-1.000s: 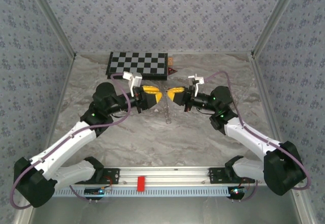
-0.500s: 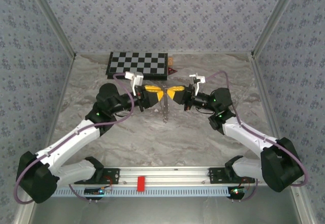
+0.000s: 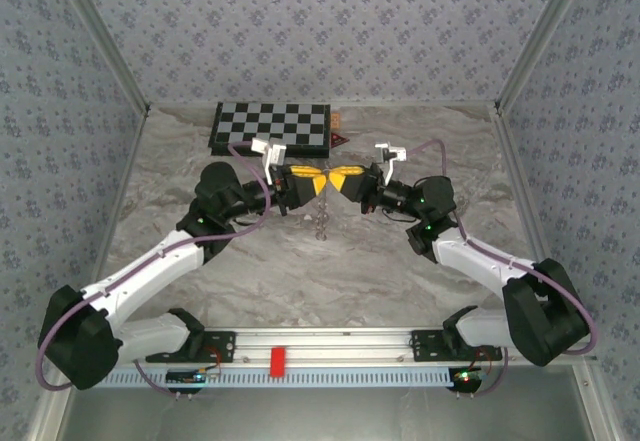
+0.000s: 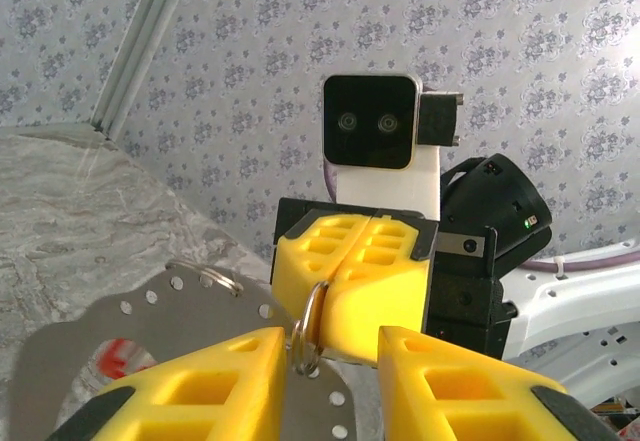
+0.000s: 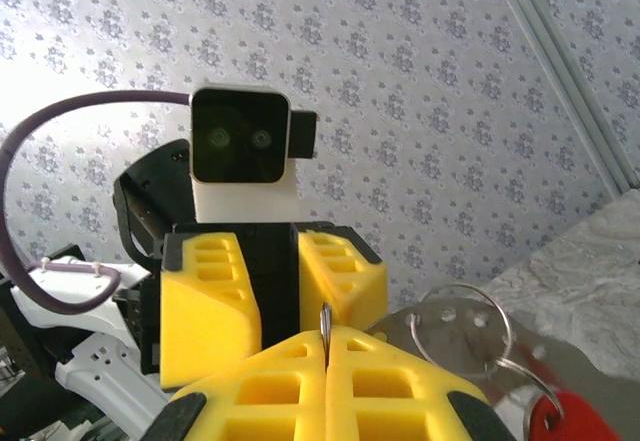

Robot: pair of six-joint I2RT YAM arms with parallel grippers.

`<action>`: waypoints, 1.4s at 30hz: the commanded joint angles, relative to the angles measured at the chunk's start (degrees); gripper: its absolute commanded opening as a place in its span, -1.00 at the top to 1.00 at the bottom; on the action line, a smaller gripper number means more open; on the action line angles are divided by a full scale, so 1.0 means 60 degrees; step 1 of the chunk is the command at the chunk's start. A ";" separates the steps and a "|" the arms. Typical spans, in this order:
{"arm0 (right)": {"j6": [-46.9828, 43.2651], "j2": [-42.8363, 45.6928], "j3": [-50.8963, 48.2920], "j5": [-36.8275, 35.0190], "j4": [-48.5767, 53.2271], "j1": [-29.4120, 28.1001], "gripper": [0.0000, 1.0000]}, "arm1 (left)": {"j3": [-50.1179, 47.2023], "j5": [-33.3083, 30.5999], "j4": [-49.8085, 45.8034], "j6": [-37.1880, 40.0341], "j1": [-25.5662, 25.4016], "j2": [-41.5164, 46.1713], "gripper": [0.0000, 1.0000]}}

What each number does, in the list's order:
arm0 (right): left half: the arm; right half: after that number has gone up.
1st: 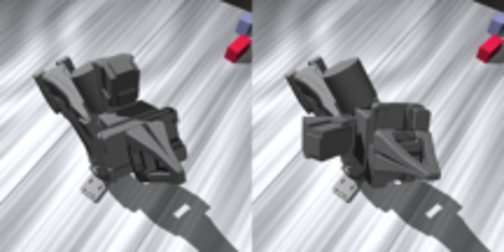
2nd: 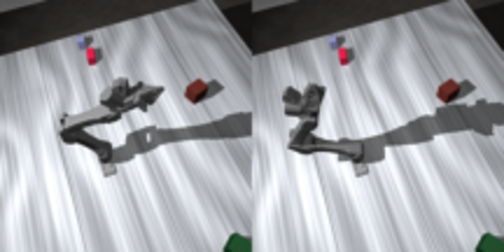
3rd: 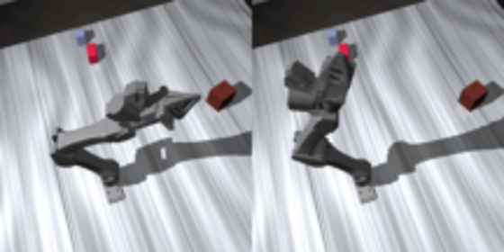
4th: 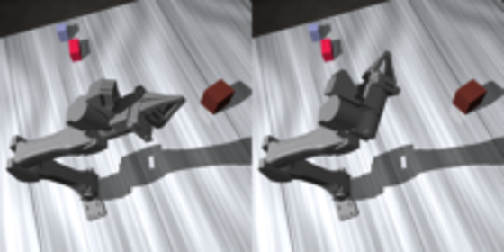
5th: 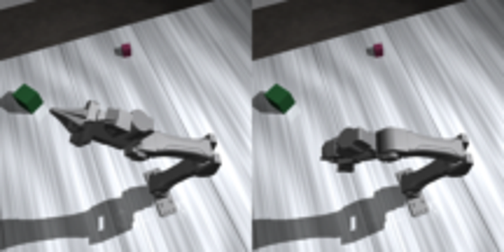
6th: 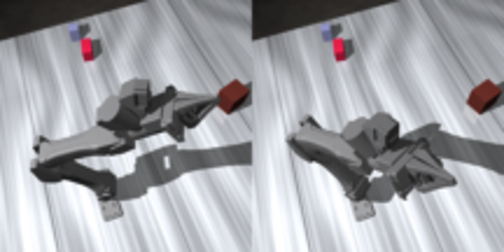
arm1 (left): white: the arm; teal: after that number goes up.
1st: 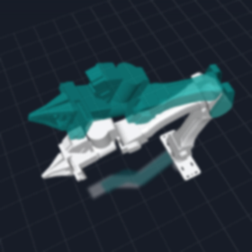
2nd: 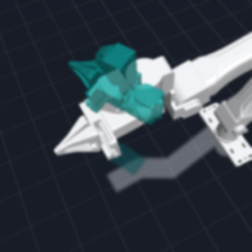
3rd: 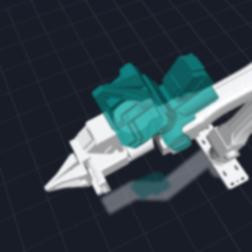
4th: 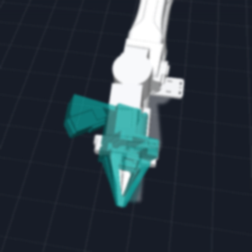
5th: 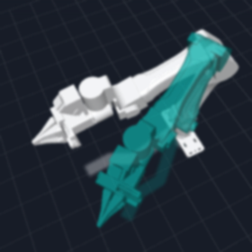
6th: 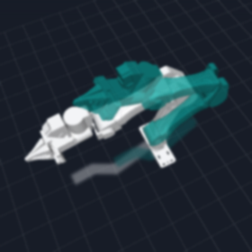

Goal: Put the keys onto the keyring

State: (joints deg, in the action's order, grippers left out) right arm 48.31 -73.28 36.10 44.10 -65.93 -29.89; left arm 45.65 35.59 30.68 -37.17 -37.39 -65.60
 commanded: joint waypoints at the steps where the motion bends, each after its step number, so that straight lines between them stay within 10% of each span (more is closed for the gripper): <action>1: 0.0293 -0.0018 -0.0019 -0.0178 -0.0849 -0.0011 1.00 | 0.0185 0.0264 0.0618 -0.0073 -0.0018 -0.0063 0.42; 25: 0.0391 -0.0145 -0.0083 -0.0172 -0.1073 -0.0156 1.00 | 0.0291 0.0366 0.1043 -0.0072 -0.0199 -0.0357 0.63; 33: 0.0388 -0.0151 -0.0189 -0.0229 -0.1097 -0.0087 1.00 | 0.0344 0.0324 0.0861 0.0008 -0.0239 -0.0236 1.00; 37: 0.0045 0.0014 -0.0258 -0.0263 -0.0389 0.0072 0.55 | 0.0582 0.0237 -0.0106 0.0400 -0.0238 -0.0099 1.00; 42: -0.1859 0.1158 -0.0331 -0.0713 0.2231 0.0170 0.47 | 0.0814 0.0117 -0.1320 0.0927 -0.0197 0.0172 1.00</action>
State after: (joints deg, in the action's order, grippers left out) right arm 45.41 -71.29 34.22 42.33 -61.32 -29.26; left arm 47.20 35.55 26.46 -34.50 -38.37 -67.02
